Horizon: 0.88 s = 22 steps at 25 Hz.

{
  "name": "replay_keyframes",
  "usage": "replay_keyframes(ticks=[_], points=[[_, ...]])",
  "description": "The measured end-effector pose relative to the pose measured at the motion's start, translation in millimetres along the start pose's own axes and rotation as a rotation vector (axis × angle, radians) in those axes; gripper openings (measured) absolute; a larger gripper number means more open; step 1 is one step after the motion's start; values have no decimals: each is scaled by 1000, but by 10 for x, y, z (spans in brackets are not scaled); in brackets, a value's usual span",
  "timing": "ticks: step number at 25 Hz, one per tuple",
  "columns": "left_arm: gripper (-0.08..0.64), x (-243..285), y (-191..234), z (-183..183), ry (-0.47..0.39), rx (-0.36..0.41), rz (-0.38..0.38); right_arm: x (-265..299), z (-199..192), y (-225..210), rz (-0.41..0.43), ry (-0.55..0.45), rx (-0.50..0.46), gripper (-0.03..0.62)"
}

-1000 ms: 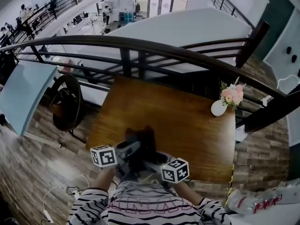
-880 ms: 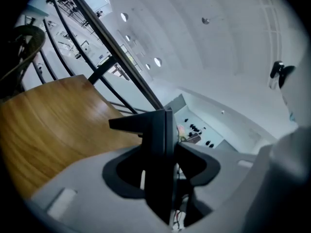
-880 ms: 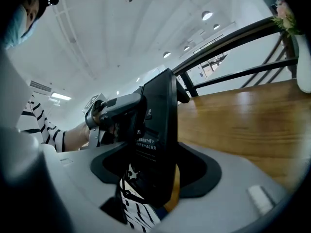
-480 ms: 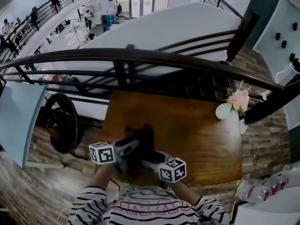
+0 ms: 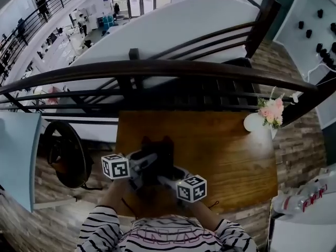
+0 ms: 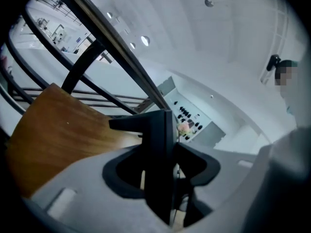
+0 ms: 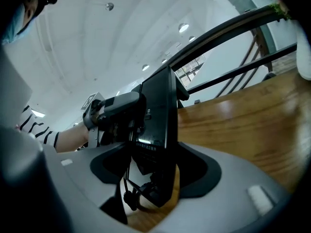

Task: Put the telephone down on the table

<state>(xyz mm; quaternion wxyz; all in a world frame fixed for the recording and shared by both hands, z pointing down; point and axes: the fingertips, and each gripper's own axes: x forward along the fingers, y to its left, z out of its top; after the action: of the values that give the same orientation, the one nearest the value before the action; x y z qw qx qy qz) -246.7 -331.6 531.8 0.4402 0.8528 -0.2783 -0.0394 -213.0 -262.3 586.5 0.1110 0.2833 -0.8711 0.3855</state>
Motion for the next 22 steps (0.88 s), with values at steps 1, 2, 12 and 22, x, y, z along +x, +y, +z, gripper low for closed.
replay_keyframes(ticks=[1, 2, 12, 22], points=[[206, 37, 76, 46, 9, 4, -6, 71, 36, -54, -7, -3, 6, 291], [206, 76, 148, 91, 17, 7, -12, 137, 73, -109, -15, -6, 11, 291], [206, 474, 869, 457, 31, -1, -84, 708, 381, -714, -89, 6, 14, 290], [206, 692, 1684, 732, 19, -34, -90, 1380, 544, -1233, -109, 55, 23, 290]])
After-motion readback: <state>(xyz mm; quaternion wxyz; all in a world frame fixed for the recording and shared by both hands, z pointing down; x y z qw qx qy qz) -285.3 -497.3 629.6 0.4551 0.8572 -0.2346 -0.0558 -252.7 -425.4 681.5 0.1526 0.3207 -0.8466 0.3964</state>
